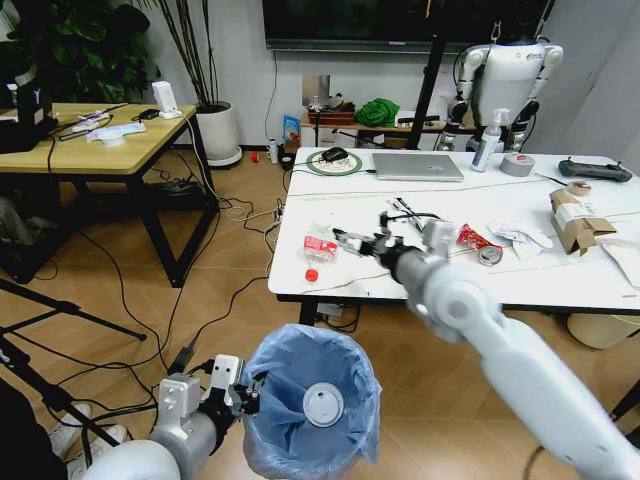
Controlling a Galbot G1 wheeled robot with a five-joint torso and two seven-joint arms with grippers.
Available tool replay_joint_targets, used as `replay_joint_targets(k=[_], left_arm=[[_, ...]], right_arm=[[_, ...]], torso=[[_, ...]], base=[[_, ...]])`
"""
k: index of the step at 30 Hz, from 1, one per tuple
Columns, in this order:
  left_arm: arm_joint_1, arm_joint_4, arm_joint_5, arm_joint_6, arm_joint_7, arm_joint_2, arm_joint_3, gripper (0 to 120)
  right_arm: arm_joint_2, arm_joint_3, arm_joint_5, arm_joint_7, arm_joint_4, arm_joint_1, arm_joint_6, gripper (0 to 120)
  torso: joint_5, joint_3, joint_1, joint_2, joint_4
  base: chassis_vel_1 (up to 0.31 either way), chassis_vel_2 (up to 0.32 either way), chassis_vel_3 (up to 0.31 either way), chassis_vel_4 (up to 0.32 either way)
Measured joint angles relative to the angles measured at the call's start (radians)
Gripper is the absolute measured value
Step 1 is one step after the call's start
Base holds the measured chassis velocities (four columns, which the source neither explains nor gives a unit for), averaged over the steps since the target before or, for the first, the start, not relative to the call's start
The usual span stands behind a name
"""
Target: Pick up the trash bin and place the trash from the table into it.
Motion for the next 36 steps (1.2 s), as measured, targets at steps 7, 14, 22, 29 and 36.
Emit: replay_joint_targets(k=[7, 14, 22, 29, 36], left_arm=[[0.000, 0.000, -0.004, 0.000, 0.004, 0.002, -0.015, 2], [-0.005, -0.001, -0.004, 0.000, 0.019, 0.001, -0.020, 2], [-0.014, 0.001, 0.003, 0.000, 0.035, -0.001, -0.032, 2], [-0.017, 0.016, 0.007, 0.000, 0.057, -0.010, -0.055, 2], [-0.014, 0.016, 0.005, 0.000, 0.071, -0.015, -0.072, 2]], right_arm=[[0.127, -0.084, 0.021, 0.131, -0.076, 0.078, -0.016, 100], [0.165, -0.117, 0.006, 0.184, -0.128, 0.106, -0.041, 100], [0.174, -0.180, -0.119, 0.166, -0.172, 0.142, -0.069, 100], [0.216, -0.230, -0.149, 0.165, -0.269, 0.207, -0.079, 100], [0.216, -0.251, -0.146, 0.177, -0.296, 0.228, -0.083, 99]], torso=[[-0.0004, 0.000, 0.000, 0.000, 0.0002], [-0.0003, 0.000, 0.000, 0.000, -0.0002], [0.0002, 0.000, 0.000, 0.000, -0.0002], [0.0000, 0.000, 0.000, 0.000, 0.0000], [0.0001, 0.000, 0.000, 0.000, 0.0000]], base=[[0.000, 0.000, 0.000, 0.000], [0.000, 0.000, 0.000, 0.000], [0.000, 0.000, 0.000, 0.000], [0.000, 0.000, 0.000, 0.000], [0.000, 0.000, 0.000, 0.000]])
